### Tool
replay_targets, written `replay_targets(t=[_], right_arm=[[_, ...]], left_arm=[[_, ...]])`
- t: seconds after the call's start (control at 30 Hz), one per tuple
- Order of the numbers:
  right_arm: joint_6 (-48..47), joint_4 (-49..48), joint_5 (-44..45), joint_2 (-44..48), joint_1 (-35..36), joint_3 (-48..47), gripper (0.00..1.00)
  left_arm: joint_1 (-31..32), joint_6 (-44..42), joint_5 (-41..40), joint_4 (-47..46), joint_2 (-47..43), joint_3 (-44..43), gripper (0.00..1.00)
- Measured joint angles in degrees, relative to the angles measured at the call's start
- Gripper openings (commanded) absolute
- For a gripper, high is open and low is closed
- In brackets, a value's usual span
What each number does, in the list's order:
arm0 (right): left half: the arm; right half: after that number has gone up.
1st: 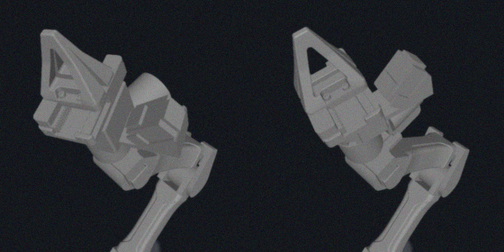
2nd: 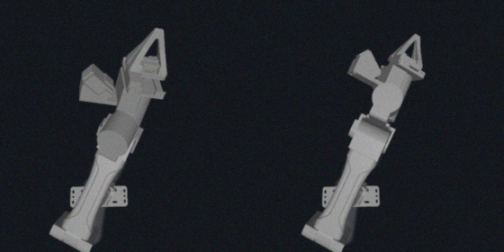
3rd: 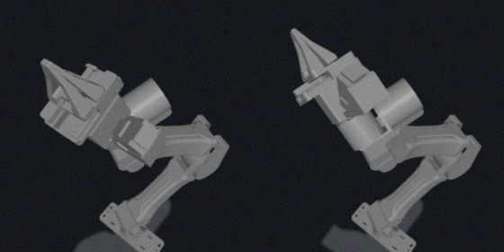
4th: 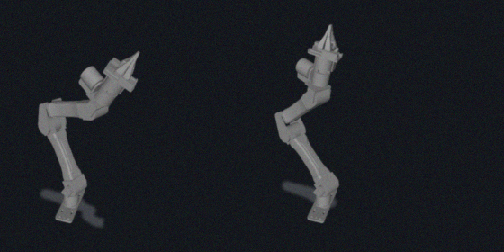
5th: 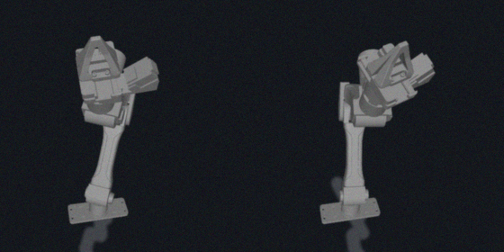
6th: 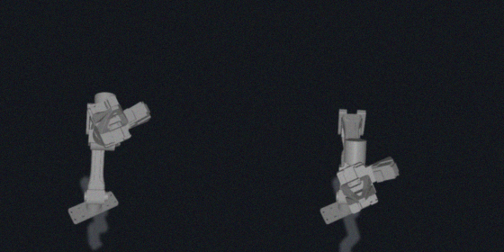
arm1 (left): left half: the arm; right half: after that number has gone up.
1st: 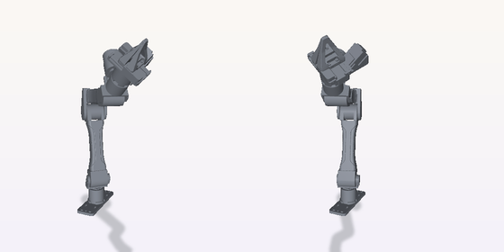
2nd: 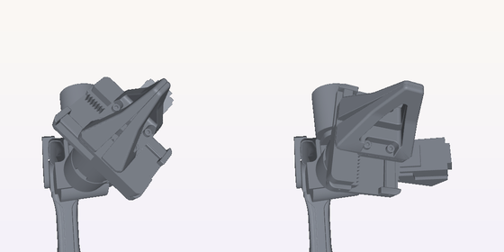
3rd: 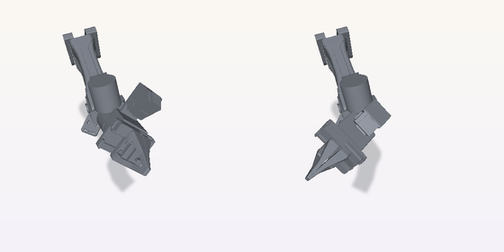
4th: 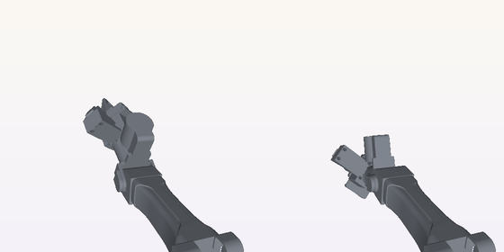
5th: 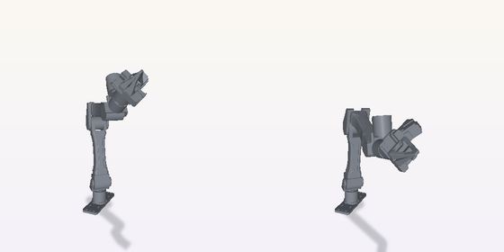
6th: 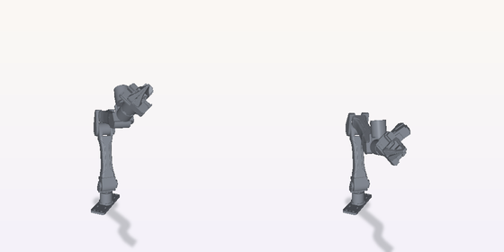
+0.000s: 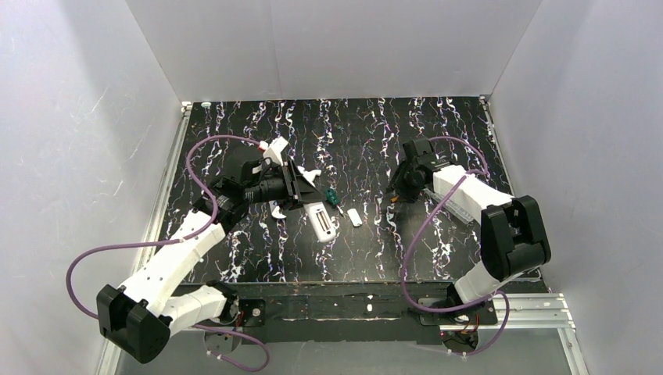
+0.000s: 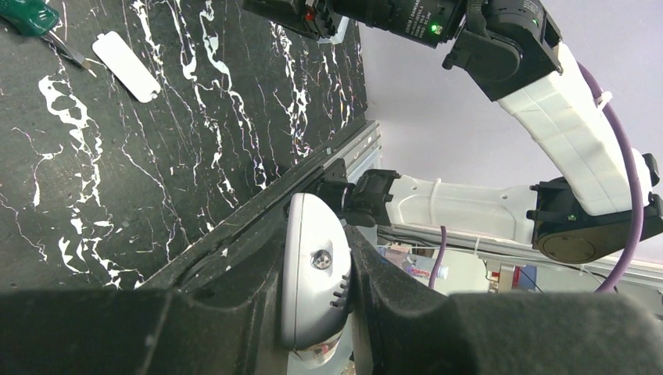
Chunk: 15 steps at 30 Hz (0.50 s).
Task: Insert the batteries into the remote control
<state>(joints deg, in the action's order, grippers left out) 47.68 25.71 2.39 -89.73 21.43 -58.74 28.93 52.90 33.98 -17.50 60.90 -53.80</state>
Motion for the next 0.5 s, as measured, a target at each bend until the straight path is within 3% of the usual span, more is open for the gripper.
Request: replay_targets(t=[0.5], right_arm=[[5.18, 2.8, 1.68, -7.08, -0.5, -3.1, 0.54]], left_arm=[[-1.49, -1.2, 0.24, 1.31, -1.36, 0.66, 0.0]])
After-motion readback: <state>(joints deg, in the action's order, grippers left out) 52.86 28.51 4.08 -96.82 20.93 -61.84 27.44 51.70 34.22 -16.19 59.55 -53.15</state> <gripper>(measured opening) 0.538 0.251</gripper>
